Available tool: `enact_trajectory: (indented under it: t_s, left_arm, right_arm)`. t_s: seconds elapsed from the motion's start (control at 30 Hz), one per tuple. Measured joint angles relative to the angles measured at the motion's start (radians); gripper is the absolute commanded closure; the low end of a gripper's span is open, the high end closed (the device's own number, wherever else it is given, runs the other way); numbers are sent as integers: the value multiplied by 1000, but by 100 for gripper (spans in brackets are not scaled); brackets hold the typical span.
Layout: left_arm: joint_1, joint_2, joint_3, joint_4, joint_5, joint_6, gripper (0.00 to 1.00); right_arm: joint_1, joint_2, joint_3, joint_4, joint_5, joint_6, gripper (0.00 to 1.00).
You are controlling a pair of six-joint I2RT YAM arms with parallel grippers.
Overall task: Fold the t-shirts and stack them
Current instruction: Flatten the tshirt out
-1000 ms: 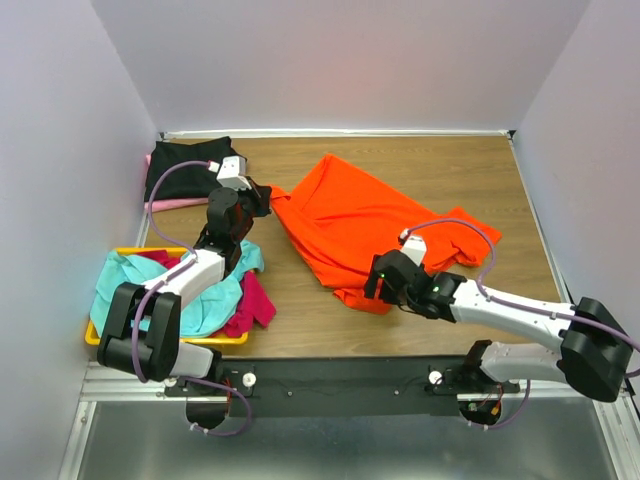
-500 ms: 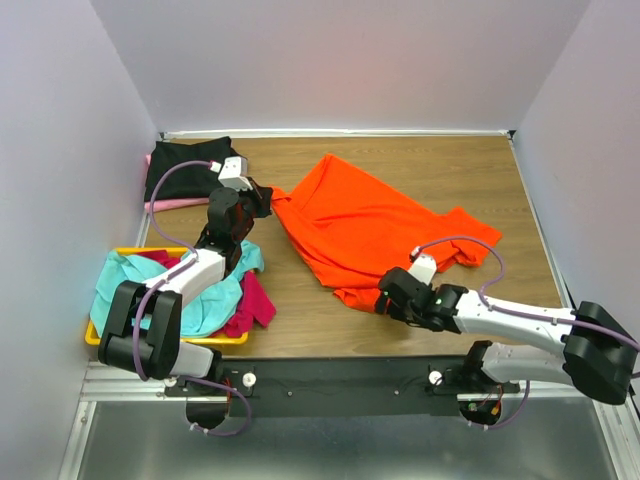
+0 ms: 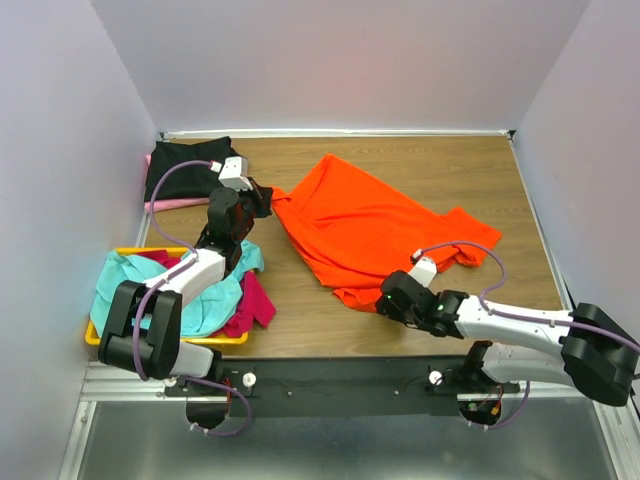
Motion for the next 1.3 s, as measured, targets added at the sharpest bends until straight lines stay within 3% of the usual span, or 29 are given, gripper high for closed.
enact_trajectory:
  t_s: [0.07,0.2,0.37,0.6,0.7,0.77,0.8,0.87,1.13,1.3]
  left_arm:
    - [0,2,1,0,0,2,100]
    - [0,10,1,0,0,2,100]
    - [0,27,3,-1,0,2,100]
    - [0,51,6,-2,-1,0,100]
    - [0,68,6,-2,0,-3,97]
    - [0,75,6,-6,0,-3,78]
    - [0,76,6,-16,-1,-5,59]
    - [0,76,6,-25,-4,-1,44]
    - [-17,5,-36,-61,-72,-6,41]
    - [-115,-32,-38,-85,-108,0,41]
  right_arm:
    - [0,16,0,28,0,-6,54]
    - [0,47,0,68,-1,-26,86]
    - [0,58,1,72,-8,-48,100]
    - [-8,-32,60,24,43,-112,99]
    - [-69,-113,131,-2,100,-168,99]
    - [-115,-154,163,-12,127,-198,99]
    - [-135,-172,175,-17,142,-217,99]
    - [-187,-215,200,-31,168,-253,99]
    - [-302,-286,243,-118,259,-357,99]
    - [-339,-281,277,-145,301,-402,99]
